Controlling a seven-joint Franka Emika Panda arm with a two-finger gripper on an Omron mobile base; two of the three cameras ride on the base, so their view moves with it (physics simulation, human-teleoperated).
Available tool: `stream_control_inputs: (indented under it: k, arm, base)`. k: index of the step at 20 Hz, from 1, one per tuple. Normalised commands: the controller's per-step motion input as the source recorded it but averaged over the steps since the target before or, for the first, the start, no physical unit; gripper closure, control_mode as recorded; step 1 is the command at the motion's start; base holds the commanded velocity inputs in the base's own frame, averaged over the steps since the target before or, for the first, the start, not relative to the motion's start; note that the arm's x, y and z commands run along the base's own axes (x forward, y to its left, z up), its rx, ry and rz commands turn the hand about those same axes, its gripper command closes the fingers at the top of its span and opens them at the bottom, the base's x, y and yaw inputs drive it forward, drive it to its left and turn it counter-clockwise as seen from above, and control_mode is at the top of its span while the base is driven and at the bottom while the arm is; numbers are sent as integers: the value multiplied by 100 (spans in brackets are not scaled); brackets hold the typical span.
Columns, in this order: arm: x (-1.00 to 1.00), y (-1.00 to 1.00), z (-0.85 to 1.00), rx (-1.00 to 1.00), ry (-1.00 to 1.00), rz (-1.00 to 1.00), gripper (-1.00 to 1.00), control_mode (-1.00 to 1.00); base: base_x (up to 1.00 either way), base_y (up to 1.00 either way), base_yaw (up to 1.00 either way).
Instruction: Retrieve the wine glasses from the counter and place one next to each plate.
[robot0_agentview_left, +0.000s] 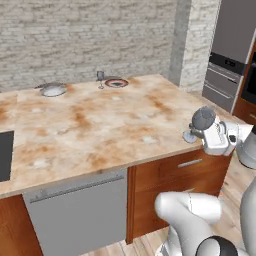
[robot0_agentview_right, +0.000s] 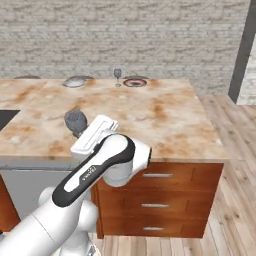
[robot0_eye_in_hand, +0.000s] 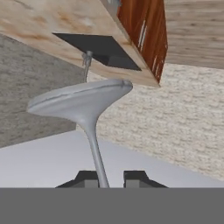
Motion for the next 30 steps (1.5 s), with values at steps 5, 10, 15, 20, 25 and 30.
stream_control_inputs:
  k: [5,10,15,20,25,30]
  arm:
    - [0,0,0,0,0,0,100,100]
    - [0,0,0,0,0,0,100,100]
    - [0,0,0,0,0,0,100,100]
    - [0,0,0,0,0,0,100,100]
    - [0,0,0,0,0,0,100,100]
    - [0,0,0,0,0,0,100,100]
  base:
    - [0,-100,0]
    - [0,-100,0]
    - [0,-100,1]
    - [0,-100,4]
    - [3,-100,5]
    - [39,-100,23]
